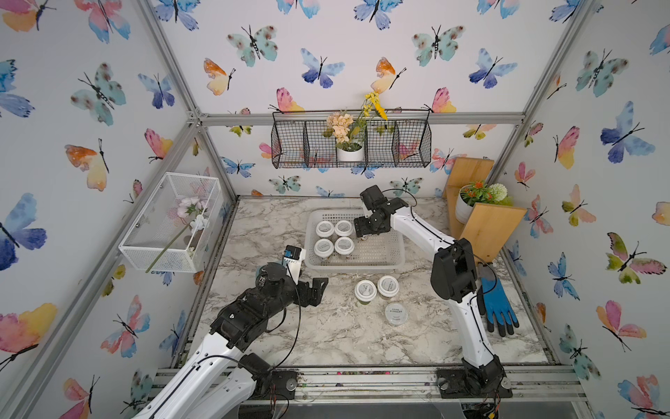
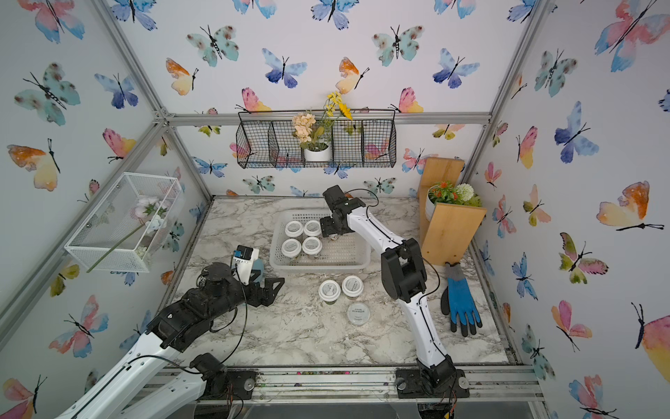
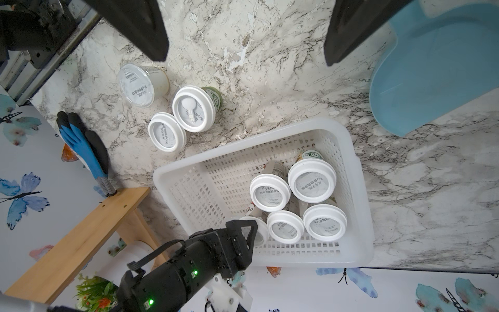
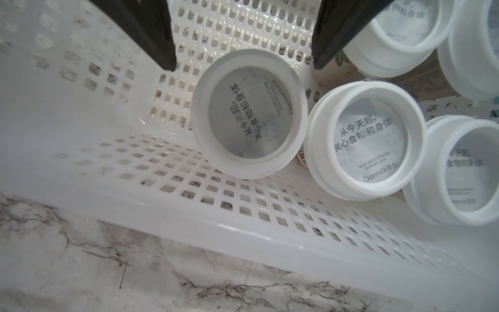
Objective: Put the yogurt in the basket
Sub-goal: Place the yogurt in the basket.
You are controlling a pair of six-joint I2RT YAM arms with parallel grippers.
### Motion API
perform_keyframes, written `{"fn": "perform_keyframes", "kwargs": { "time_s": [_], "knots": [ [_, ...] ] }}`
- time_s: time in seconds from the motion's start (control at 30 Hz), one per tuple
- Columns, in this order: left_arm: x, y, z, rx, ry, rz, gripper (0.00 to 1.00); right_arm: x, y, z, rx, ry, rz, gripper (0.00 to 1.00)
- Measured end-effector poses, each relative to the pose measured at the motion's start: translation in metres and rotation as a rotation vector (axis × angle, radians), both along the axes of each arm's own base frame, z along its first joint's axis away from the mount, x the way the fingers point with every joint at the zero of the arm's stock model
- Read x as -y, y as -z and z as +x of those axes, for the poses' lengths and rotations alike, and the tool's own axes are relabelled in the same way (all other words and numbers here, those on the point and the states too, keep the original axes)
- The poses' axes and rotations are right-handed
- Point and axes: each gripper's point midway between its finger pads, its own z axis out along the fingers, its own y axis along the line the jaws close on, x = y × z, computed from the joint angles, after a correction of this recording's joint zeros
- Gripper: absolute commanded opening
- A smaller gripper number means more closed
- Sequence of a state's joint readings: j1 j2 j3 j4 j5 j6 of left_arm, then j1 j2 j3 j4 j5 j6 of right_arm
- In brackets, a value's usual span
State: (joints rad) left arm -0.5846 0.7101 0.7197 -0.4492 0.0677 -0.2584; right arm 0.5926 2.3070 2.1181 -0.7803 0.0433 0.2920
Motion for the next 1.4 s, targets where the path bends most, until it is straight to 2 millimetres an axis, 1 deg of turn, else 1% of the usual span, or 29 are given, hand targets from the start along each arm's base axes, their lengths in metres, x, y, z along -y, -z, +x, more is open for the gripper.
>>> {"fn": "perform_keyframes", "kwargs": {
  "time_s": [0.23,0.63,0.7,0.83,0.9,1.0,1.07,1.17,1.2,1.23,1.27,1.33,1.4],
  "knots": [
    [0.0,0.0,0.0,0.0,0.0,0.0,0.96,0.0,0.002,0.0,-0.009,-0.002,0.036,0.68],
    [0.0,0.001,0.0,-0.002,0.0,0.001,0.96,-0.004,-0.003,0.005,0.004,-0.009,0.069,0.68],
    [0.0,0.002,0.001,-0.005,0.0,0.003,0.96,-0.005,-0.003,0.005,0.006,-0.011,0.073,0.7],
    [0.001,0.002,0.001,-0.008,0.0,0.005,0.95,-0.008,-0.003,0.005,0.007,-0.017,0.086,0.8],
    [0.001,0.003,0.001,-0.01,0.0,0.007,0.95,-0.007,-0.003,0.002,0.006,-0.016,0.092,0.82],
    [0.001,0.004,0.002,-0.013,0.0,0.009,0.95,-0.001,-0.009,-0.008,0.004,-0.017,0.094,0.85],
    [0.001,0.005,0.002,-0.015,0.0,0.01,0.96,0.006,-0.026,-0.019,0.018,-0.019,0.106,0.86],
    [0.002,0.008,0.003,-0.027,-0.001,0.018,0.97,0.014,-0.057,-0.034,0.058,-0.025,0.136,0.86],
    [0.002,0.01,0.004,-0.033,-0.001,0.022,0.97,0.016,-0.064,-0.037,0.07,-0.027,0.145,0.87],
    [0.003,0.012,0.004,-0.039,-0.001,0.026,0.97,0.02,-0.076,-0.044,0.088,-0.03,0.16,0.87],
    [0.003,0.014,0.005,-0.046,-0.001,0.031,0.97,0.024,-0.082,-0.051,0.097,-0.031,0.166,0.87],
    [0.004,0.019,0.006,-0.06,-0.001,0.04,0.97,0.036,-0.088,-0.069,0.103,-0.033,0.169,0.88],
    [0.004,0.02,0.007,-0.063,-0.001,0.042,0.98,0.046,-0.088,-0.084,0.099,-0.035,0.163,0.88]
  ]
}}
